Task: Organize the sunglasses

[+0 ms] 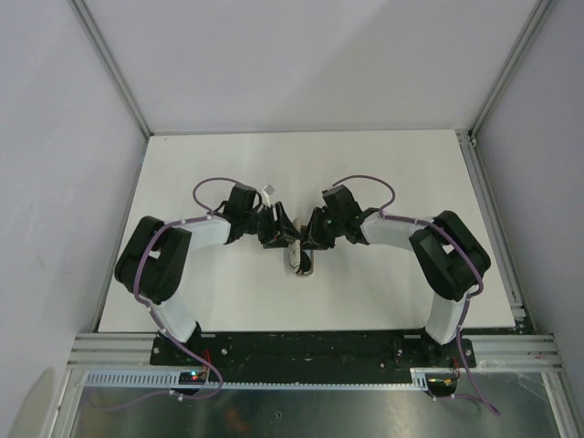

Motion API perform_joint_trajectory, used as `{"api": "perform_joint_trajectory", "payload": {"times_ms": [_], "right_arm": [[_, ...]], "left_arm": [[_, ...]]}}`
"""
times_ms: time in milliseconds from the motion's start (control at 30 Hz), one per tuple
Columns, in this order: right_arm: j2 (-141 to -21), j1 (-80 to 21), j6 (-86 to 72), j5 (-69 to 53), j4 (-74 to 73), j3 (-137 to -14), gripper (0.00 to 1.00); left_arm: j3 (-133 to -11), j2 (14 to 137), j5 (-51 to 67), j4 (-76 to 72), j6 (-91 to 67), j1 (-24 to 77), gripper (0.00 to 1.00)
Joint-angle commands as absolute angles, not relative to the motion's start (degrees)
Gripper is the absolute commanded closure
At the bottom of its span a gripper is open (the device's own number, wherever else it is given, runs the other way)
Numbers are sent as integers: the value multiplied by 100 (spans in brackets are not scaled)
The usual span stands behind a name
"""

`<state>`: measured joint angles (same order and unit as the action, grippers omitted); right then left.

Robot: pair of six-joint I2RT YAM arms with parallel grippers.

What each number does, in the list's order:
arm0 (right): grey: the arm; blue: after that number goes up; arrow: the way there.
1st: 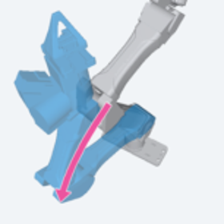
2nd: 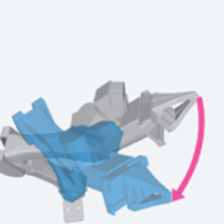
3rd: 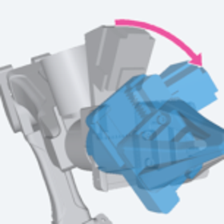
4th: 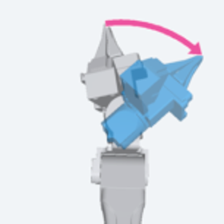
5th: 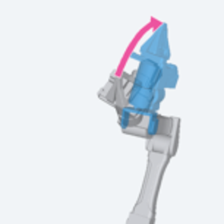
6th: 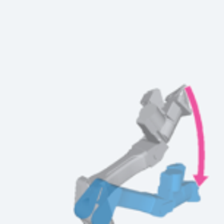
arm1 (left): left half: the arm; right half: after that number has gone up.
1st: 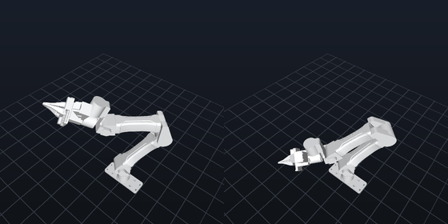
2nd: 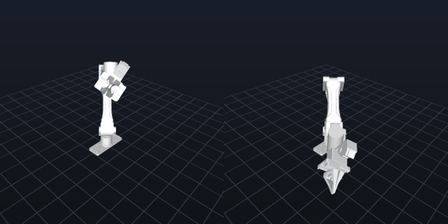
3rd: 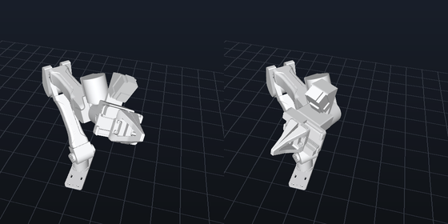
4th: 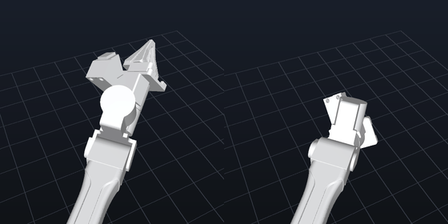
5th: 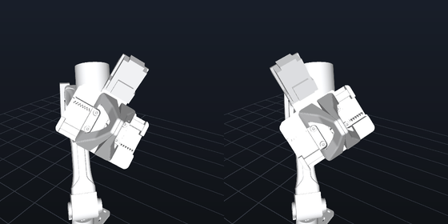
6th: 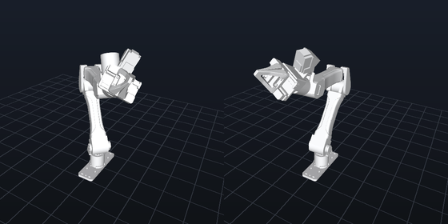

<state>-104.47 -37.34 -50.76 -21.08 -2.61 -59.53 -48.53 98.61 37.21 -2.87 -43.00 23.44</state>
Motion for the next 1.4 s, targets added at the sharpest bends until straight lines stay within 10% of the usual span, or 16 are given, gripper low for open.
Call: {"api": "perform_joint_trajectory", "payload": {"times_ms": [0, 167, 600, 867, 1367], "right_arm": [[-10359, -3814, -4885, -1881, -366, -6073, 72], [-9978, -3695, -4728, -1846, -540, -6096, 53], [-9716, -3522, -4362, -2052, -732, -6101, 44], [-9802, -3529, -4303, -2282, -476, -6102, 97], [-10539, -3729, -4572, -2774, 385, -6102, 100]], "left_arm": [[-4856, 10055, 3539, -154, -4035, 2417, 51], [-4852, 10148, 3552, -150, -3967, 2384, 51], [-4829, 10176, 3557, -145, -3911, 2364, 51], [-4866, 10177, 3597, -103, -3872, 2347, 52], [-4901, 10148, 3667, -53, -3867, 2338, 53]]}}
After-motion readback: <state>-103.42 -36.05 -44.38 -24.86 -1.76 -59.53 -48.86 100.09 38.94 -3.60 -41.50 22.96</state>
